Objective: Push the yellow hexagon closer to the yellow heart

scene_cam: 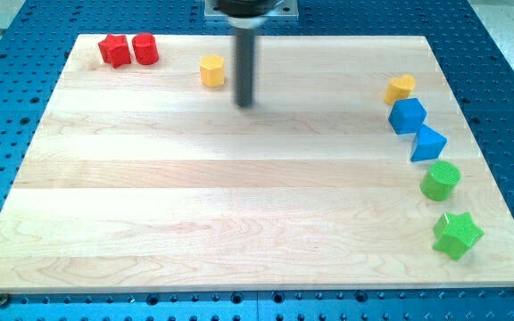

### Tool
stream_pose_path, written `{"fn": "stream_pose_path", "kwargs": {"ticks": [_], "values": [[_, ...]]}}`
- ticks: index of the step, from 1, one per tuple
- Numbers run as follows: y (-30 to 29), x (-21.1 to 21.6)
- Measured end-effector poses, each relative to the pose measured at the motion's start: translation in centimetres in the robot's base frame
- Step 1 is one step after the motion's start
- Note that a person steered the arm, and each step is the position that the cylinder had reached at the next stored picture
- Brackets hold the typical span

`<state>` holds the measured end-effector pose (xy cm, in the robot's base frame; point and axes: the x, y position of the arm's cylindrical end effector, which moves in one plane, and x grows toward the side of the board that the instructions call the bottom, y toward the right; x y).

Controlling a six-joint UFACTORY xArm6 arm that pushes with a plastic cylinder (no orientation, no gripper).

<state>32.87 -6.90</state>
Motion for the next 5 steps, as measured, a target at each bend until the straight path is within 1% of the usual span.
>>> {"fn": "stream_pose_path", "kwargs": {"ticks": [1, 2, 3, 4, 5], "values": [[-10.2, -2.5], [-4.1, -3.6], [4.6, -3.6], [6.4, -4.6], [4.8, -6.4]]}}
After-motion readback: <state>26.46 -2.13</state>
